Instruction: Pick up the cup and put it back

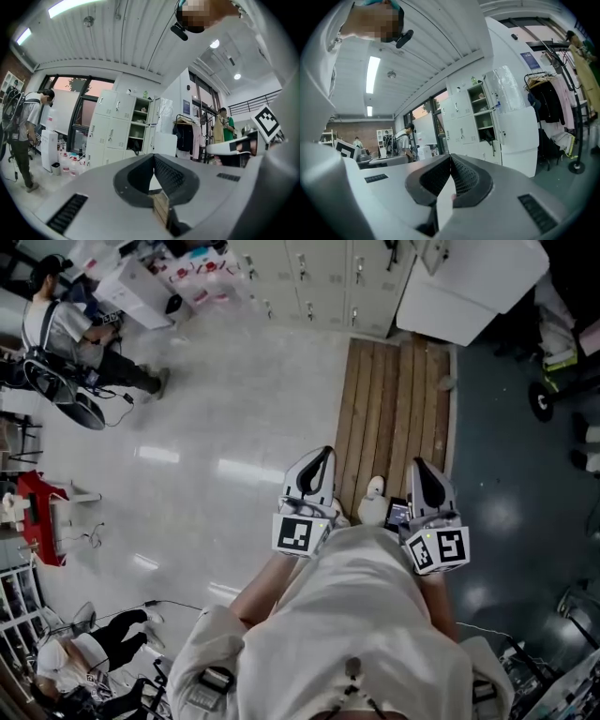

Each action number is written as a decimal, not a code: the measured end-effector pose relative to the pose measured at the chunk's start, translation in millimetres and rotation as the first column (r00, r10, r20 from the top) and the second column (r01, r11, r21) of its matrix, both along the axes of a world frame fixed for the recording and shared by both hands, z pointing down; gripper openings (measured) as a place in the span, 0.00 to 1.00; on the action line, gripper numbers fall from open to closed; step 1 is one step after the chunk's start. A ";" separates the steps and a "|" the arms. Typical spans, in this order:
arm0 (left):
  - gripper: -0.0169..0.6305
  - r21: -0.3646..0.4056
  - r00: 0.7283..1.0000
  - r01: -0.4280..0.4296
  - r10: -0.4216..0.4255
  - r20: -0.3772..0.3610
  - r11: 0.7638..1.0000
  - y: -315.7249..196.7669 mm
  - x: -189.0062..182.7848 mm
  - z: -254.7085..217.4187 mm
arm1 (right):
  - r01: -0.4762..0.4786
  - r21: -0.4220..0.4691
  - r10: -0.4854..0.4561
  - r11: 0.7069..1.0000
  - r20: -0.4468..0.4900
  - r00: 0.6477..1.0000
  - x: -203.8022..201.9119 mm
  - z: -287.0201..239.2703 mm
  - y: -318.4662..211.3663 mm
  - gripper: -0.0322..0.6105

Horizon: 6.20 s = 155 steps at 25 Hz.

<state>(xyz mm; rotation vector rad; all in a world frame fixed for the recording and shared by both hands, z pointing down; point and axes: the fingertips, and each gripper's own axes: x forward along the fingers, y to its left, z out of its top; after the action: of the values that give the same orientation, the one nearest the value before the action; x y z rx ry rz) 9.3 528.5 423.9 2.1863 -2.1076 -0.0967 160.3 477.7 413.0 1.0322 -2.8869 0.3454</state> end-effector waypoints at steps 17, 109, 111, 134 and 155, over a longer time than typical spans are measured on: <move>0.04 -0.029 0.999 0.039 -0.038 0.031 0.999 -105.1 11.3 -2.6 | 0.023 -0.014 -0.022 1.000 0.069 0.997 6.2 2.8 -117.6 0.09; 0.04 0.058 0.994 -0.102 0.099 0.047 0.993 -849.1 -184.4 -36.9 | -0.032 0.004 0.031 0.999 0.025 0.999 -178.9 -10.3 -733.2 0.09; 0.04 0.062 0.991 -0.124 0.120 0.055 0.990 -872.6 -190.8 -40.2 | -0.035 0.011 0.035 0.999 0.015 0.999 -191.9 -10.3 -744.5 0.09; 0.60 -0.069 0.968 -0.194 0.202 0.151 0.979 -1075.7 -217.1 -52.1 | -0.272 0.016 0.272 0.962 -0.050 0.961 -224.5 -1.1 -825.2 0.09; 0.54 -0.065 0.972 -0.144 0.154 0.179 0.987 -1103.3 -228.6 -49.9 | -0.320 -0.007 0.318 0.947 -0.102 0.943 -218.5 14.7 -822.2 0.09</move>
<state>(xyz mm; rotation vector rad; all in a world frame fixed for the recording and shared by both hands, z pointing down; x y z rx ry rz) -219.2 -574.8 374.0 2.3967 -1.9979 0.1759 -58.3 -344.5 427.6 1.4712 -2.6184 0.3305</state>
